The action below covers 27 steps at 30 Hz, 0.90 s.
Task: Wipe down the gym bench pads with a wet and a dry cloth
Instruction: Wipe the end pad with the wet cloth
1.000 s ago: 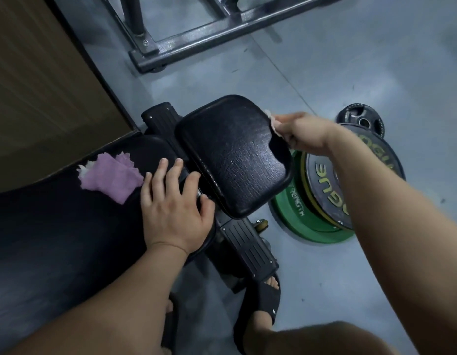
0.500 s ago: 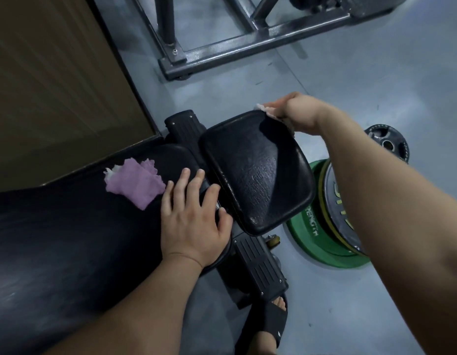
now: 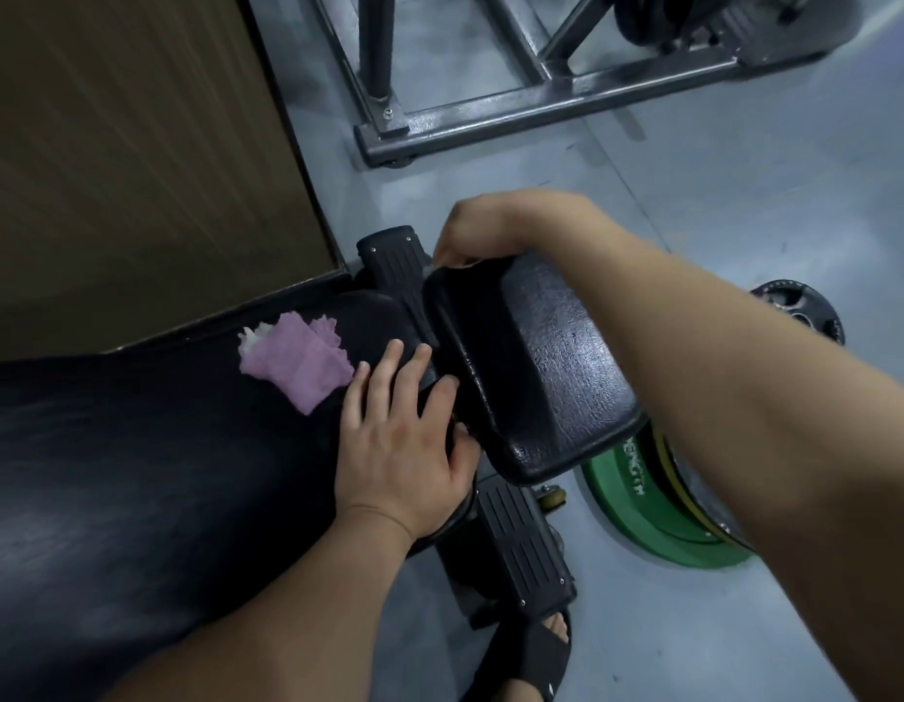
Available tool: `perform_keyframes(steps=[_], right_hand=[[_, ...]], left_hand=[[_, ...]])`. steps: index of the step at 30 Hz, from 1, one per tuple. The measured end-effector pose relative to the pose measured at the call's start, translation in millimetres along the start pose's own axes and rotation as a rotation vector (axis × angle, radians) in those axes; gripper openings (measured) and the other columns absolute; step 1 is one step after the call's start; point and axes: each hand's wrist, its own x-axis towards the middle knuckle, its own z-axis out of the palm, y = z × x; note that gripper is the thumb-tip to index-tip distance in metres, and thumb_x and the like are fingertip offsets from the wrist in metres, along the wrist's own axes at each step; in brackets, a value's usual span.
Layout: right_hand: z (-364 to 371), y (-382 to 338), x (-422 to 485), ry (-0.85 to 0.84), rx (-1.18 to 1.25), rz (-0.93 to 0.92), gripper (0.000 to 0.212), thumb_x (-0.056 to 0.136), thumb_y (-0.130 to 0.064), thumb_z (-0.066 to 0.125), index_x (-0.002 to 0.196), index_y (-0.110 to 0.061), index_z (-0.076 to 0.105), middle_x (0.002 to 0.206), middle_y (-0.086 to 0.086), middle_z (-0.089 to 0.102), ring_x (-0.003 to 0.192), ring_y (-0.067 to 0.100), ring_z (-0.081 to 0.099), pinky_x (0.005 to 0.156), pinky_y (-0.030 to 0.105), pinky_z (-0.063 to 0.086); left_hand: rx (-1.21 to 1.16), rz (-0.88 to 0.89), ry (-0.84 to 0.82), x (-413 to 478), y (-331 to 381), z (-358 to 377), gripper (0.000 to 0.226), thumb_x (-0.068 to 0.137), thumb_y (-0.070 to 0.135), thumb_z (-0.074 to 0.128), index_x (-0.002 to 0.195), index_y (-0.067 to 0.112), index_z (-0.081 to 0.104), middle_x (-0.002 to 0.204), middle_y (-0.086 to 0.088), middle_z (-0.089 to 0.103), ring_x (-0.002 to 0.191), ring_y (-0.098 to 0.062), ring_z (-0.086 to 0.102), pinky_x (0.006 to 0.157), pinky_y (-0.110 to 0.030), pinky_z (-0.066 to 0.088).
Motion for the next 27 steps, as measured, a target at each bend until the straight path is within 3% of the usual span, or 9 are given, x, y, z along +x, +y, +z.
perform_keyframes(steps=[2, 4, 7, 11, 15, 18, 22, 25, 27], right_hand=[[-0.6, 21.6, -1.4, 0.035, -0.009, 0.007, 0.074, 0.068, -0.079, 0.047, 0.106, -0.022, 0.074, 0.108, -0.002, 0.074, 0.100, 0.021, 0.068, 0.097, 0.038, 0.052], [-5.1, 38.5, -6.7, 0.035, 0.023, 0.093, 0.072, 0.065, -0.076, 0.052, 0.107, -0.023, 0.075, 0.116, 0.001, 0.073, 0.104, 0.024, 0.069, 0.101, 0.043, 0.053], [-5.9, 9.1, -21.4, 0.068, 0.086, 0.118, 0.035, 0.085, -0.045, 0.067, 0.106, -0.019, 0.078, 0.117, 0.004, 0.072, 0.102, 0.024, 0.068, 0.097, 0.038, 0.054], [13.8, -35.8, 0.2, 0.048, 0.143, -0.078, 0.008, 0.089, -0.032, 0.071, 0.091, -0.032, 0.079, 0.099, -0.011, 0.072, 0.105, 0.013, 0.066, 0.099, 0.029, 0.049], [-4.2, -3.9, -10.7, 0.065, -0.061, 0.066, 0.037, 0.090, -0.051, 0.064, 0.111, -0.024, 0.076, 0.119, -0.002, 0.071, 0.106, 0.021, 0.065, 0.102, 0.038, 0.051], [-6.2, -13.3, -15.6, 0.032, -0.210, 0.100, 0.034, 0.096, -0.035, 0.060, 0.117, -0.012, 0.073, 0.123, 0.012, 0.068, 0.106, 0.029, 0.065, 0.096, 0.036, 0.052], [9.5, -51.1, -9.8, -0.003, -0.139, -0.066, 0.038, 0.066, -0.054, 0.070, 0.090, -0.025, 0.076, 0.109, -0.002, 0.074, 0.102, 0.021, 0.067, 0.102, 0.037, 0.051], [2.9, -30.7, -4.0, -0.004, -0.162, 0.008, 0.061, 0.076, -0.065, 0.057, 0.116, -0.021, 0.072, 0.124, 0.003, 0.068, 0.110, 0.024, 0.062, 0.104, 0.038, 0.048], [3.3, -26.8, -11.0, 0.037, -0.112, 0.090, 0.056, 0.079, -0.061, 0.048, 0.112, -0.020, 0.067, 0.130, 0.011, 0.065, 0.108, 0.031, 0.060, 0.100, 0.035, 0.046]], left_hand=[[0.001, -0.005, -0.004, -0.3, -0.2, -0.3, 0.047, 0.088, 0.042, 0.047, 0.130, 0.025, 0.062, 0.155, -0.009, 0.044, 0.152, -0.030, 0.025, 0.124, -0.052, 0.017], [0.001, -0.012, -0.013, -0.5, 0.2, -1.0, 0.047, 0.089, 0.042, 0.046, 0.131, 0.026, 0.061, 0.155, -0.008, 0.044, 0.152, -0.030, 0.024, 0.124, -0.051, 0.016], [-0.008, -0.006, -0.013, -0.2, 0.2, -0.7, 0.048, 0.089, 0.044, 0.046, 0.130, 0.025, 0.062, 0.155, -0.008, 0.044, 0.152, -0.030, 0.024, 0.124, -0.051, 0.016], [-0.019, 0.001, 0.022, 0.1, -0.6, -0.1, 0.047, 0.089, 0.044, 0.046, 0.128, 0.023, 0.064, 0.153, -0.008, 0.046, 0.152, -0.030, 0.026, 0.124, -0.051, 0.017], [-0.020, -0.003, 0.009, -1.1, -1.8, 0.9, 0.048, 0.090, 0.045, 0.045, 0.130, 0.024, 0.062, 0.155, -0.009, 0.044, 0.152, -0.030, 0.024, 0.124, -0.051, 0.015], [-0.015, 0.002, 0.002, -0.4, -1.9, 0.1, 0.048, 0.090, 0.044, 0.047, 0.131, 0.023, 0.062, 0.155, -0.008, 0.044, 0.152, -0.031, 0.024, 0.124, -0.051, 0.016], [-0.016, -0.003, 0.018, -0.2, -0.7, -1.9, 0.049, 0.088, 0.043, 0.047, 0.129, 0.022, 0.063, 0.148, -0.010, 0.049, 0.151, -0.031, 0.027, 0.123, -0.051, 0.018], [-0.013, -0.006, 0.014, -0.4, -0.6, -0.9, 0.048, 0.089, 0.043, 0.047, 0.130, 0.024, 0.063, 0.152, -0.008, 0.046, 0.152, -0.030, 0.026, 0.123, -0.051, 0.018], [-0.016, 0.000, 0.019, -0.7, -1.1, 0.0, 0.048, 0.089, 0.043, 0.048, 0.129, 0.023, 0.063, 0.153, -0.008, 0.045, 0.152, -0.030, 0.026, 0.123, -0.051, 0.018]])
